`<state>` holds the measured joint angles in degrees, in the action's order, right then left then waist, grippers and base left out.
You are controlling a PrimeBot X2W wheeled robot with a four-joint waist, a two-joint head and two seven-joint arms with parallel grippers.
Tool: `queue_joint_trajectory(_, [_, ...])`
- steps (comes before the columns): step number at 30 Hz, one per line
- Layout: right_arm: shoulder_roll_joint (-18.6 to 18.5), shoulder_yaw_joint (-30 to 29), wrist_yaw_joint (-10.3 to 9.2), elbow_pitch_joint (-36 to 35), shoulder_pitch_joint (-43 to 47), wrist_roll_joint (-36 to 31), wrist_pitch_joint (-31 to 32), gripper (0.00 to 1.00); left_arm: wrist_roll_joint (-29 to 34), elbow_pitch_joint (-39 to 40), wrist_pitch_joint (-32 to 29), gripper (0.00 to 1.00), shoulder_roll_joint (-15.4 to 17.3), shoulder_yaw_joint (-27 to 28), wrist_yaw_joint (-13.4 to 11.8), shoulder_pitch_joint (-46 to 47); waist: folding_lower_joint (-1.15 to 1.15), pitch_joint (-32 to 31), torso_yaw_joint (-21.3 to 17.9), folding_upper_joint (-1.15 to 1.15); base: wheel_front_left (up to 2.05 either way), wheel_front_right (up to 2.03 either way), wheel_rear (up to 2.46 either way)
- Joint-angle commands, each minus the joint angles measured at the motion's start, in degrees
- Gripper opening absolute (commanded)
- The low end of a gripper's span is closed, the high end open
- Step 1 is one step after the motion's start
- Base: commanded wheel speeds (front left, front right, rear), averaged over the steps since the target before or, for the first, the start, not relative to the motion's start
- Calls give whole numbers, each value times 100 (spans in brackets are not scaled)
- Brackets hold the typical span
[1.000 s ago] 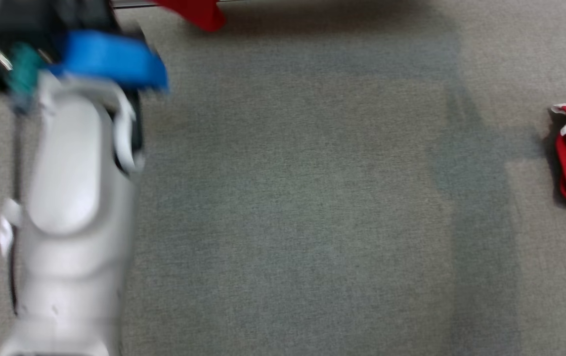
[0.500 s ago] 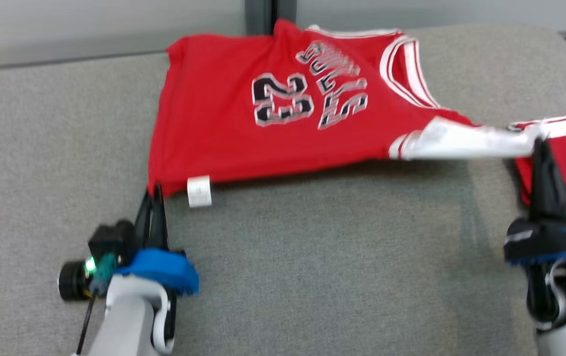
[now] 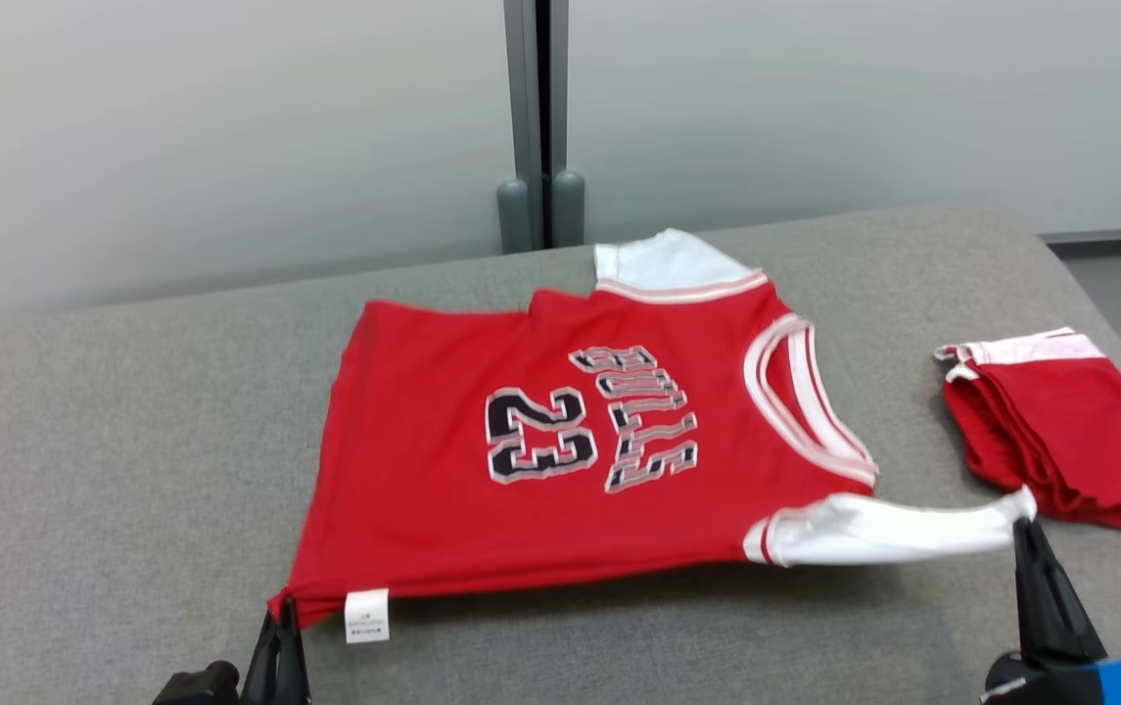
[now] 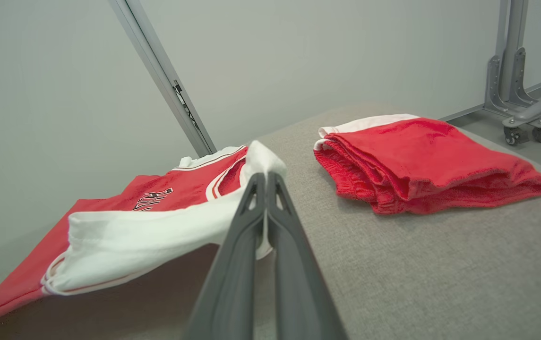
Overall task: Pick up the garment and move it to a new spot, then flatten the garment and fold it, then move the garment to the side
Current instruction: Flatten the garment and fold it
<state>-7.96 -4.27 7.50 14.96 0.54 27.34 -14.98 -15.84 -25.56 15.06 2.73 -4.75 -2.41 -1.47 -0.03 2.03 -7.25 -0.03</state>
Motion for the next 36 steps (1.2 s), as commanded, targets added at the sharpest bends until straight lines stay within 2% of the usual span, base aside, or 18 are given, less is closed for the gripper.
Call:
queue_joint_trajectory(1, [7, -114, -1, -62, 204, 13, -28, 0, -55, 127, 15, 0, 27, 32, -18, -143, 3, -154, -55, 3, 0, 0, 0])
queue_joint_trajectory(8, [85, -122, -1, -136, 344, -40, -27, 0, 17, 397, 15, 0, 25, -141, 56, -330, 3, -203, 41, 3, 0, 0, 0])
queue_joint_trajectory(17, [-9, 86, 0, 218, -403, -225, -24, 0, 93, 326, 15, 0, 15, -473, 21, 299, 3, 176, 243, 3, 0, 0, 0])
queue_joint_trajectory(25, [-210, 112, 0, 862, -1601, -435, -23, 0, 103, -196, 15, 0, 20, -730, -190, 1228, 3, 820, 463, 3, 0, 0, 0])
queue_joint_trajectory(36, [-299, 50, 0, 1564, -2480, -821, -23, 0, 270, -926, 15, 0, 16, -1009, -116, 2298, 3, 1373, 617, 3, 0, 0, 0])
